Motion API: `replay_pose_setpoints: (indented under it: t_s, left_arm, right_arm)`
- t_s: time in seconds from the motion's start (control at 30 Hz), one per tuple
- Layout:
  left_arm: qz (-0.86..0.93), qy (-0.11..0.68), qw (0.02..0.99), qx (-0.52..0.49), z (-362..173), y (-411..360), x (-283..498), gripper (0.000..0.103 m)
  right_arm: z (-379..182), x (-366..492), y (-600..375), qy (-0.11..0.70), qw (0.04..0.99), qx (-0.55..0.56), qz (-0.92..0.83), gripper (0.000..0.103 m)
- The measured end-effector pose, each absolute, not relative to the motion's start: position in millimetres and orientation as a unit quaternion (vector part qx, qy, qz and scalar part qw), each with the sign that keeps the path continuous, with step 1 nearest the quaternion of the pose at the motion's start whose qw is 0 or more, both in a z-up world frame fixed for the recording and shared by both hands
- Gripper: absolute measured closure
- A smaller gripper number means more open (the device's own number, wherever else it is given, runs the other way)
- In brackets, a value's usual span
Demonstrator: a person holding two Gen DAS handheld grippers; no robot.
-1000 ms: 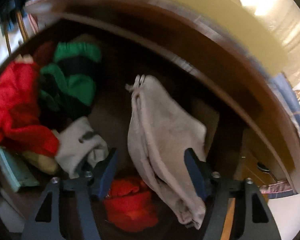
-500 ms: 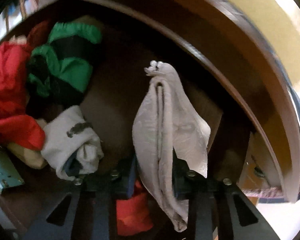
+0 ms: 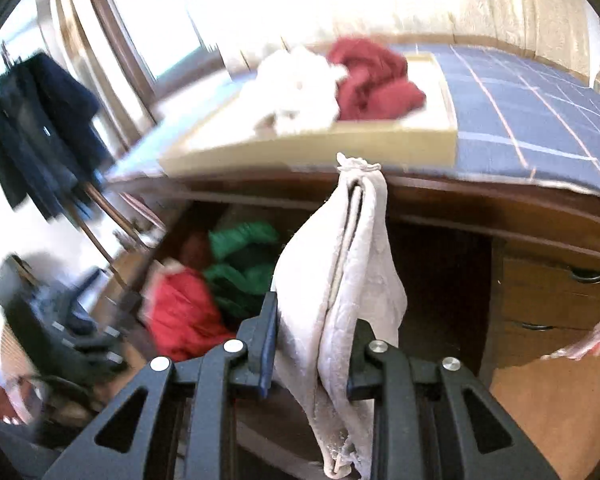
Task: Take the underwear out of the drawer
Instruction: 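Lift the beige underwear to the tray and release it with the right gripper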
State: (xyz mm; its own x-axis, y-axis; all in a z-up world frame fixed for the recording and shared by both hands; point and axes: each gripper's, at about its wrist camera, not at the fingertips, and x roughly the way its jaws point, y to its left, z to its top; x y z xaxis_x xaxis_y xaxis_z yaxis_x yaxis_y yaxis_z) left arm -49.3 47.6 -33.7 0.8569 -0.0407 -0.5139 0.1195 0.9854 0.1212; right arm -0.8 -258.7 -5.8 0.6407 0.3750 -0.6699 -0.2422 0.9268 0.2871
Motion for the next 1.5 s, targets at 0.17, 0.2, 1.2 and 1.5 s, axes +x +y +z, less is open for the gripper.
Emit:
replay_pose_setpoints:
  t_s: [0.17, 0.2, 1.2, 1.5]
  left_arm:
    - [-0.043, 0.261, 0.962, 0.073, -33.5, 47.5, -48.8, 0.0]
    - [-0.043, 0.262, 0.962, 0.073, -33.5, 47.7, -49.1, 0.0]
    - [-0.018, 0.266, 0.962, 0.059, -39.5, 68.4, -38.0, 0.0]
    - [-0.015, 0.283, 0.958, 0.044, -47.5, 76.6, -29.5, 0.0]
  right_arm:
    - [27.0, -14.7, -250.8, 0.351, 0.899, 0.127, 0.229, 0.075]
    - [33.0, -17.3, -246.2, 0.344, 0.896, 0.135, 0.244, 0.075]
    - [22.7, 186.9, -164.1, 0.27, 0.783, 0.428, 0.362, 0.075]
    - [7.8, 201.5, -159.5, 0.287, 0.825, 0.393, 0.288, 0.075]
